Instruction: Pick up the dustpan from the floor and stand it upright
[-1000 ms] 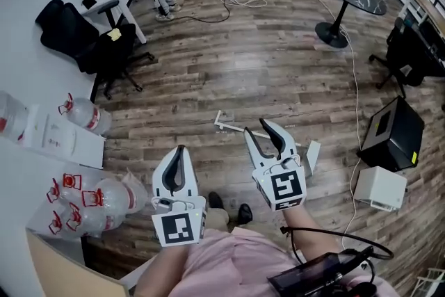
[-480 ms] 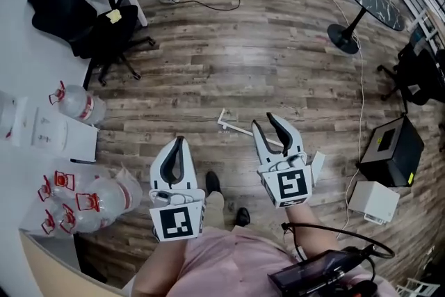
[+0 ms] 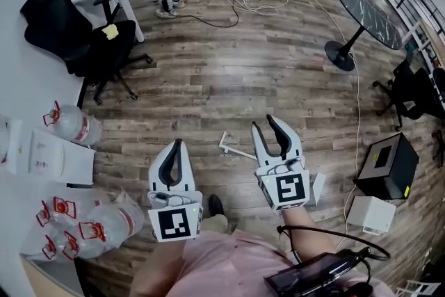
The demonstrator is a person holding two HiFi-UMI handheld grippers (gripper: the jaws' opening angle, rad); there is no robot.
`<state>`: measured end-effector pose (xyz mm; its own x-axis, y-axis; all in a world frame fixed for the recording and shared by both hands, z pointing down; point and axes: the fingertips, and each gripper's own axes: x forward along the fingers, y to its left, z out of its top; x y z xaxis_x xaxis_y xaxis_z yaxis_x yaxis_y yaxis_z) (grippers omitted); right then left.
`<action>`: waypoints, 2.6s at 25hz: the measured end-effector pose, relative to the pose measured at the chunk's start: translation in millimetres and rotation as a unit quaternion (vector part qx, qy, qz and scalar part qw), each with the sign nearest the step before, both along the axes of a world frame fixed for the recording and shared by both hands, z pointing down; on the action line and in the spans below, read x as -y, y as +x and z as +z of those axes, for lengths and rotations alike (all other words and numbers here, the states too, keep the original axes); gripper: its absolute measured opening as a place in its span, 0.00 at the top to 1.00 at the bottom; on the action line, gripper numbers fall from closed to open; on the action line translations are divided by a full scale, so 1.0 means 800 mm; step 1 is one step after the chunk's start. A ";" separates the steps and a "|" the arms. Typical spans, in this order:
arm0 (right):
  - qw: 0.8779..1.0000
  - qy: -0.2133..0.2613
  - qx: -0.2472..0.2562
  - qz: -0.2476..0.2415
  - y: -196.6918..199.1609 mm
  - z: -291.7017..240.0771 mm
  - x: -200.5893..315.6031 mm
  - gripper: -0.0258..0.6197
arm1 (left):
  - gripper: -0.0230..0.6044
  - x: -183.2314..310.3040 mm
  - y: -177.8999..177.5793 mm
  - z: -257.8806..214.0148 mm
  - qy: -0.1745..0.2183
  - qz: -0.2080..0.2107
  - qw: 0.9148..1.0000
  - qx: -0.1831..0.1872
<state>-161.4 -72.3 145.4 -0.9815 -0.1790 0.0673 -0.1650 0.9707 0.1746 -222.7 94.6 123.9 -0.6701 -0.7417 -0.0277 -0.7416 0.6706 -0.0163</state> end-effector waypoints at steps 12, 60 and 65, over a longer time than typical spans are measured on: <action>0.998 -0.016 -0.054 0.001 -0.038 0.042 0.022 0.75 | 0.95 0.034 -0.042 0.029 -0.027 0.024 0.999 -0.019; 0.917 -0.034 -0.342 -0.200 -0.067 0.760 0.087 0.75 | 0.95 0.148 -0.072 0.655 -0.170 0.030 0.969 -0.177; 0.909 -0.032 -0.364 -0.202 -0.072 0.817 0.086 0.75 | 0.95 0.145 -0.077 0.697 -0.177 0.024 0.968 -0.176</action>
